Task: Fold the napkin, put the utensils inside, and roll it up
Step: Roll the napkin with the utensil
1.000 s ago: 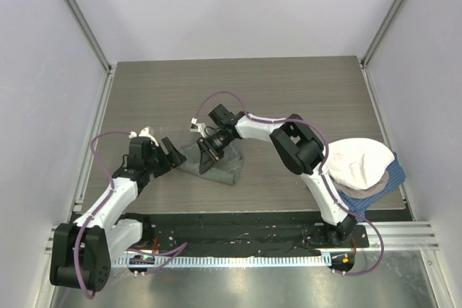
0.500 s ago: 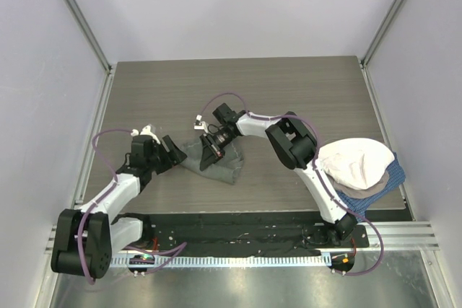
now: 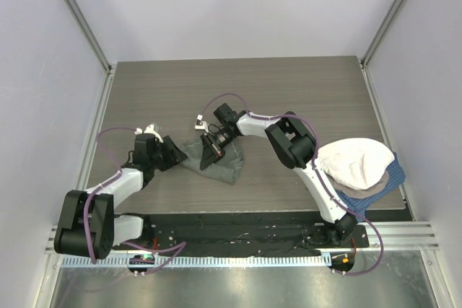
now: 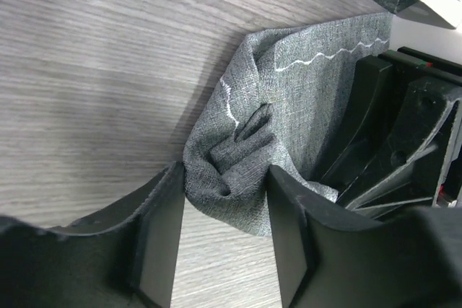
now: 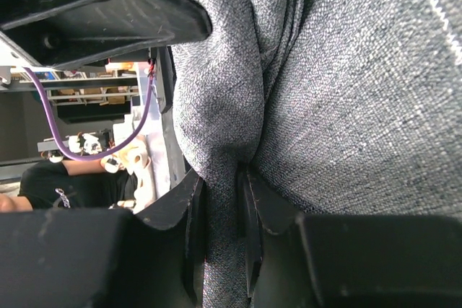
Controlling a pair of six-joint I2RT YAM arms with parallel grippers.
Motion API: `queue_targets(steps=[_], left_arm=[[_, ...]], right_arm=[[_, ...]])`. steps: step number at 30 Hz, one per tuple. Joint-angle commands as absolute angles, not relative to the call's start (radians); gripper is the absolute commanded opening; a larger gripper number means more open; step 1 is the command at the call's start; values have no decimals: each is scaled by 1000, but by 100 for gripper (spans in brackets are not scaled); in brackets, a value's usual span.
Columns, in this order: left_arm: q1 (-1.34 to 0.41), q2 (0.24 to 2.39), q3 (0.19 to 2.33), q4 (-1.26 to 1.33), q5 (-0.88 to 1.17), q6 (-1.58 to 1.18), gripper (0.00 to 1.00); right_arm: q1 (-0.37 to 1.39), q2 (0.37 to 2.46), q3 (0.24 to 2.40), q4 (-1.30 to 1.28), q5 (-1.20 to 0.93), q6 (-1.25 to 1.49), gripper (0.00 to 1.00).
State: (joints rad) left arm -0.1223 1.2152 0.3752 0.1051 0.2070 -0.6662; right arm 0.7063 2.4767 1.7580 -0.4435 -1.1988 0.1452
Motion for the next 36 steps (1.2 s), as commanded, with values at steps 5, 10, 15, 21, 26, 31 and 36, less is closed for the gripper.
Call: queue_targets(steps=[5, 10, 15, 21, 26, 31, 36], left_arm=[[-118, 1246, 416, 170, 222, -634, 32], [-118, 1241, 437, 120, 210, -632, 22], [-118, 1239, 452, 72, 203, -640, 19], [-118, 1255, 489, 11, 212, -656, 19], [-118, 1285, 541, -67, 212, -664, 18], [-117, 1331, 568, -75, 253, -675, 17], [-118, 1353, 577, -75, 279, -681, 17]], right_arm=[[690, 2496, 1781, -445, -1098, 167, 17], [690, 2402, 1779, -446, -1017, 175, 33], [690, 2281, 1773, -448, -908, 163, 50], [706, 2154, 1729, -437, -678, 74, 62], [808, 1968, 1556, -303, -335, -47, 68], [979, 1852, 1300, -5, 47, -202, 73], [1089, 1854, 1220, 132, 158, -299, 75]])
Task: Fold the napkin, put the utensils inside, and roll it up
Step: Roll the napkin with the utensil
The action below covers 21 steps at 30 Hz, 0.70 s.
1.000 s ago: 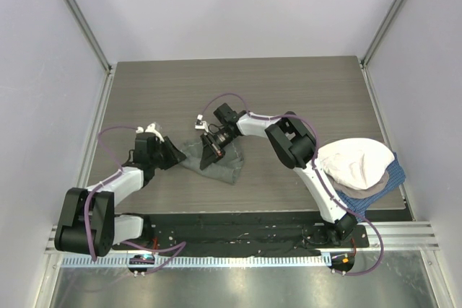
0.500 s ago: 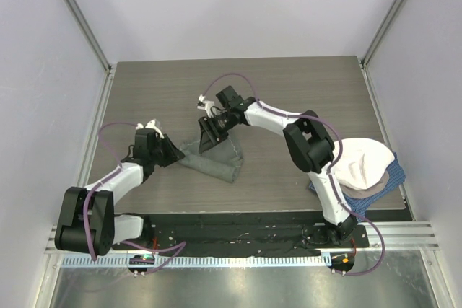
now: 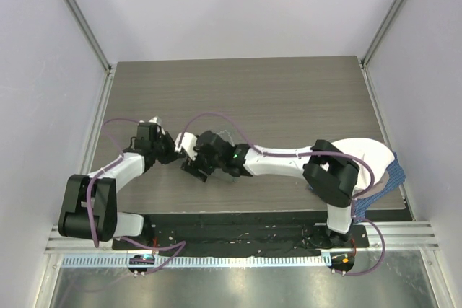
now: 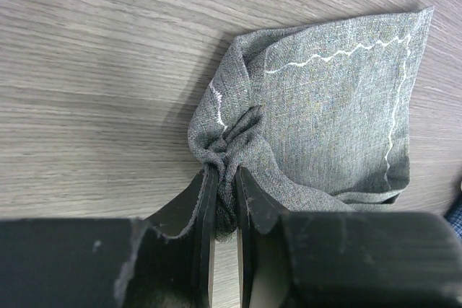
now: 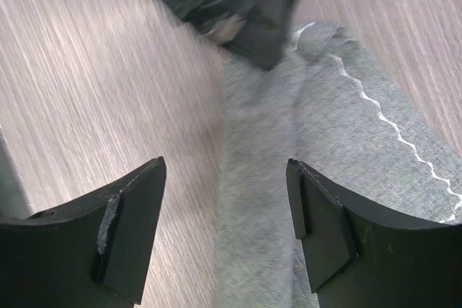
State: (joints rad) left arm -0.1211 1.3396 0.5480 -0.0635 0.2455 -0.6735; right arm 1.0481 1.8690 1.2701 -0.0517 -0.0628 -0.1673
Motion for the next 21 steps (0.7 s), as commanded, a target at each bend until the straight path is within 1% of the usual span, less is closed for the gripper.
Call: queue_targets(steps=[1, 4, 7, 14, 18, 20, 21], left_arm=[[-117, 1350, 580, -78, 278, -680, 17], [-117, 1347, 580, -83, 279, -680, 18], [-117, 1347, 578, -83, 279, -678, 18], [-117, 1354, 586, -84, 284, -676, 18], [-117, 1359, 586, -84, 291, -673, 18], [-117, 1358, 586, -84, 298, -673, 20], [-117, 1353, 584, -83, 296, -672, 22]], right_arm=[[1103, 1859, 1210, 149, 175, -317, 75], [1140, 1904, 1215, 163, 256, -363, 75], [1150, 1937, 1216, 170, 288, -388, 75], [1149, 1990, 1242, 123, 284, -403, 72], [1135, 2013, 1262, 88, 270, -394, 69], [1123, 2023, 1273, 49, 221, -367, 67], [1109, 2025, 1281, 35, 200, -358, 66]])
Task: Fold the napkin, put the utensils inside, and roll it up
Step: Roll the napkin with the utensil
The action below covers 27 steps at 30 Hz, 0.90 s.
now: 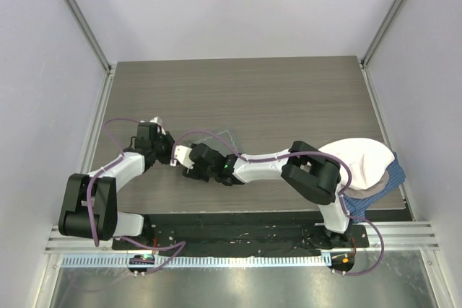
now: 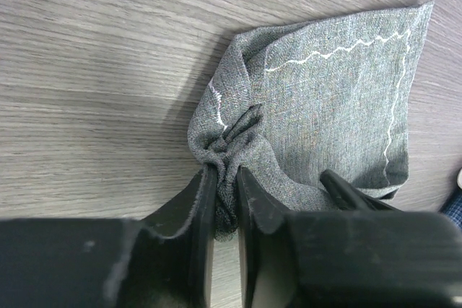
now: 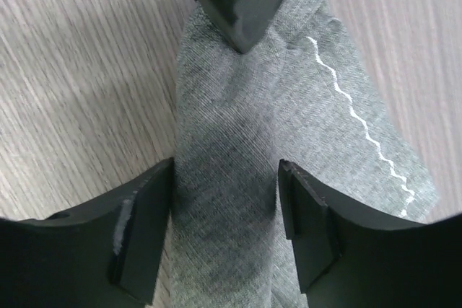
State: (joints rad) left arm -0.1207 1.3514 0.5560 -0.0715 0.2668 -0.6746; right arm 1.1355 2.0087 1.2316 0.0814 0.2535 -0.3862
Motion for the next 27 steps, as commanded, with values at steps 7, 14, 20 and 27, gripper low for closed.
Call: queue_targets(steps=[7, 14, 20, 27], left_arm=[[-117, 1355, 591, -58, 290, -672, 55], [-117, 1330, 572, -57, 250, -680, 74], [-115, 1198, 522, -48, 195, -675, 84], [-115, 1034, 427, 28, 149, -684, 91]], right_arm=[[1013, 2074, 1353, -144, -121, -241, 48], [945, 2126, 1407, -254, -369, -150, 35], [896, 2144, 1416, -275, -563, -63, 31], [848, 2167, 1416, -275, -687, 41, 28]])
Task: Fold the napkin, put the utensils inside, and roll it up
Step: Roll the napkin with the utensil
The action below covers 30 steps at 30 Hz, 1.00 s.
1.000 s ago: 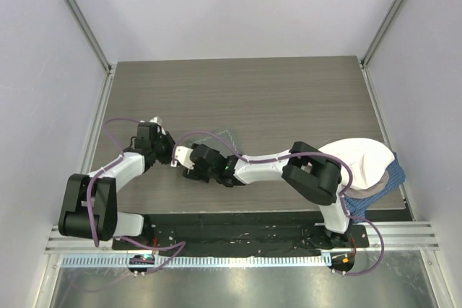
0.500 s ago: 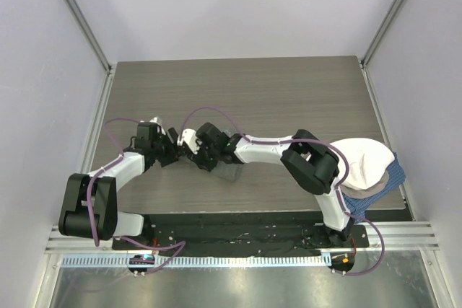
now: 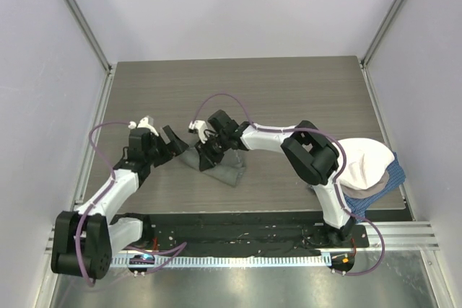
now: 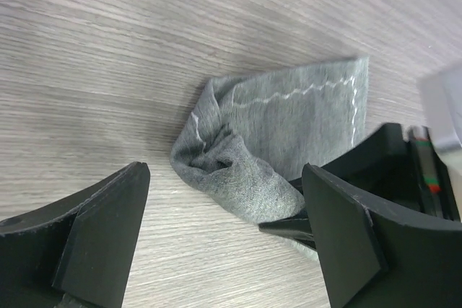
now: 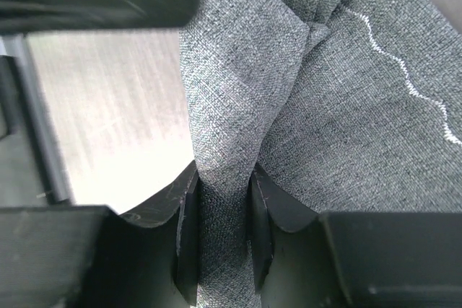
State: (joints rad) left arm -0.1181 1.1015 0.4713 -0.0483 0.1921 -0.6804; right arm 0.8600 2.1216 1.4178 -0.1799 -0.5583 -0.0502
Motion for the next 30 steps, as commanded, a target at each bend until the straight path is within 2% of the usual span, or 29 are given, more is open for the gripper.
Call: queue_targets(steps=[1, 7, 13, 17, 25, 30], left_arm=[[-115, 1026, 420, 40, 149, -684, 92], [-115, 1025, 377, 113, 241, -684, 89], [-115, 1069, 316, 231, 298, -684, 83], [-115, 1138, 324, 290, 304, -670, 72], [-117, 1264, 351, 383, 325, -655, 58], [-117, 1319, 351, 428, 331, -652, 52]], right_arm=[[842, 2168, 1417, -275, -707, 63, 28], [805, 2238, 1450, -273, -908, 146, 28], [758, 2327, 1488, -268, -1021, 184, 28], [735, 2368, 1514, -261, -1046, 207, 28], [721, 2418, 1537, -261, -1046, 219, 28], [719, 2428, 1531, -259, -1037, 221, 29]])
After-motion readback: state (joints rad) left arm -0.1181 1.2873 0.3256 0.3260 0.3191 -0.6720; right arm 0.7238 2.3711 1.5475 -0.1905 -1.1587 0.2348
